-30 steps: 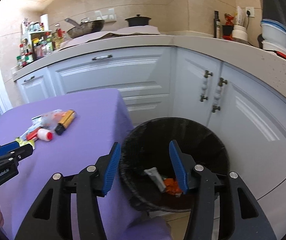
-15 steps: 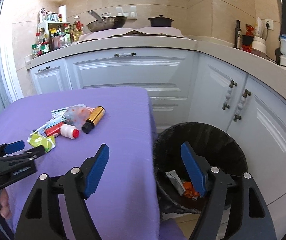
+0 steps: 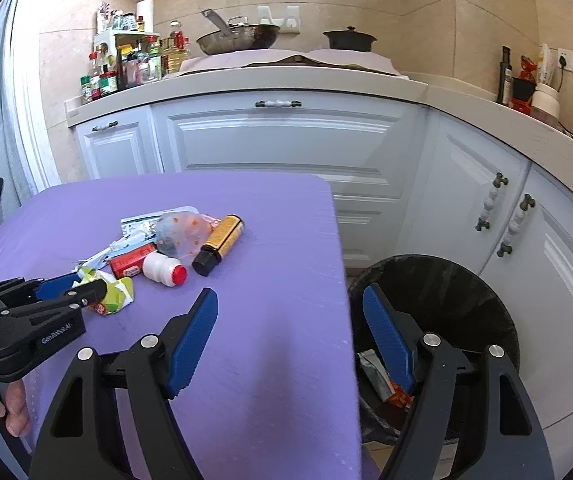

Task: Collect trash
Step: 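Move back to the table and grasp the yellow-green wrapper with the left gripper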

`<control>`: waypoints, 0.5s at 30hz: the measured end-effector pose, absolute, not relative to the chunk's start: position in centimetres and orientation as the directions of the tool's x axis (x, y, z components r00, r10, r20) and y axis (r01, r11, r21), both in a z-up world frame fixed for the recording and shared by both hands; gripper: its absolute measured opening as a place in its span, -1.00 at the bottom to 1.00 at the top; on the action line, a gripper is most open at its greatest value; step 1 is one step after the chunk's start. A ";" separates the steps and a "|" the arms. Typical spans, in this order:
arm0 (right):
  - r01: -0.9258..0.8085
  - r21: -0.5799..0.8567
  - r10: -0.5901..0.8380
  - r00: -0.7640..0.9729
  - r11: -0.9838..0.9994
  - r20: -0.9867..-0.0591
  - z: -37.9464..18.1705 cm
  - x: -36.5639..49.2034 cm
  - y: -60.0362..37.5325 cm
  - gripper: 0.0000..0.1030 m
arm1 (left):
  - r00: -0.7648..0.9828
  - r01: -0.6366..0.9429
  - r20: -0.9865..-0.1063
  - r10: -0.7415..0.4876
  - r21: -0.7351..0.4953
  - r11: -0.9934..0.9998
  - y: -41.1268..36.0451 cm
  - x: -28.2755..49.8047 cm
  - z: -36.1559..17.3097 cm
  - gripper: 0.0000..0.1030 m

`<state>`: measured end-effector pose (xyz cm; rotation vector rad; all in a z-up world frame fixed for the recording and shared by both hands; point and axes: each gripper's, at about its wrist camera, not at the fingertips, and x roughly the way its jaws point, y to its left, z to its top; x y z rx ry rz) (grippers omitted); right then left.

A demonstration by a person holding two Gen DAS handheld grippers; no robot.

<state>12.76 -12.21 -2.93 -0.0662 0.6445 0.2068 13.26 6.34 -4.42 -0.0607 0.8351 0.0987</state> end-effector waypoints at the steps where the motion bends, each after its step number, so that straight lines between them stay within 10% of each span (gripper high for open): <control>1: -0.218 0.003 0.176 0.778 0.976 -0.604 -3.0 12.8 -11.9 0.42 | 0.671 -0.107 -0.739 0.059 -0.017 0.994 6.4 13.2 -4.3 -0.63; 15: -0.262 -0.003 0.206 0.766 0.965 -0.609 -3.0 12.7 -9.5 0.42 | 0.706 -0.082 -0.708 0.017 -0.057 0.995 7.3 11.9 -2.9 -0.89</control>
